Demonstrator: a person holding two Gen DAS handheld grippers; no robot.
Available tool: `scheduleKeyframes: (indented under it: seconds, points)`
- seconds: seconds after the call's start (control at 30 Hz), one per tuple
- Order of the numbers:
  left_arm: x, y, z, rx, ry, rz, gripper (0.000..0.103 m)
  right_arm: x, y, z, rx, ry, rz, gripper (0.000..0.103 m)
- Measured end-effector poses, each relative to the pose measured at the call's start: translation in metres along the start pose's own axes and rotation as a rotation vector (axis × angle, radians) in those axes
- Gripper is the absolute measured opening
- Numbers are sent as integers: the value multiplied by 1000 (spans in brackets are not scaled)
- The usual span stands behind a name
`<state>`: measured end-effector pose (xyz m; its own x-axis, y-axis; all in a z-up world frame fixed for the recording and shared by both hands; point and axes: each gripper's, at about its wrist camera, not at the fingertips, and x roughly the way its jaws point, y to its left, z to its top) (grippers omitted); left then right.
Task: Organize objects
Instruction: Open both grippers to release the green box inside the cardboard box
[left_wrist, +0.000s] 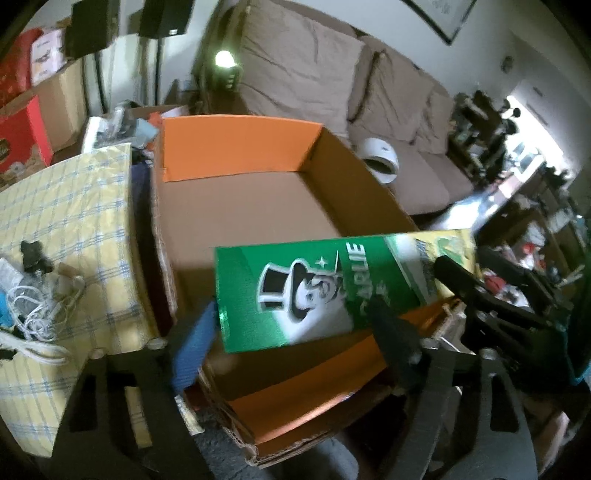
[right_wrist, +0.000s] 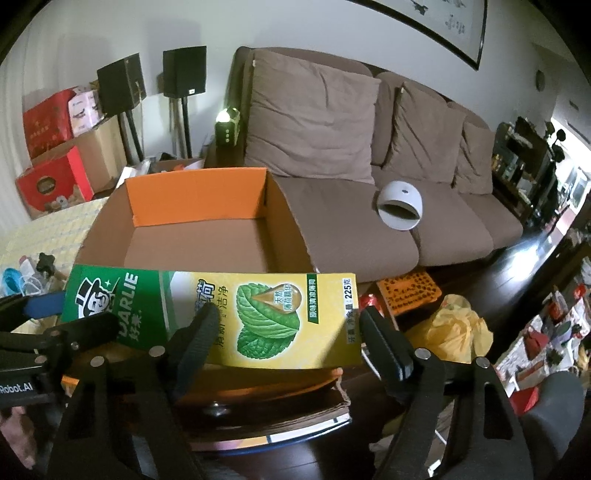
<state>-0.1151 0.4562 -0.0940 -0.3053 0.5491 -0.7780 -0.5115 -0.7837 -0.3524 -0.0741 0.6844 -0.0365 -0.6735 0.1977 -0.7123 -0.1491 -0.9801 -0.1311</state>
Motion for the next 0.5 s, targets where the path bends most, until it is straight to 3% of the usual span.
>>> scheduleKeyframes:
  seconds: [0.03,0.2,0.5]
  points:
    - [1,-3,0,7,18,-11,64,0,1,0,-10,5,20,56]
    - [-1,-20,-7,67,10,6,64,2,16,1,-53,11,32,55]
    - [-10,-15,-2,51,-9,10,65,4,14,-2,-51,21,53,55]
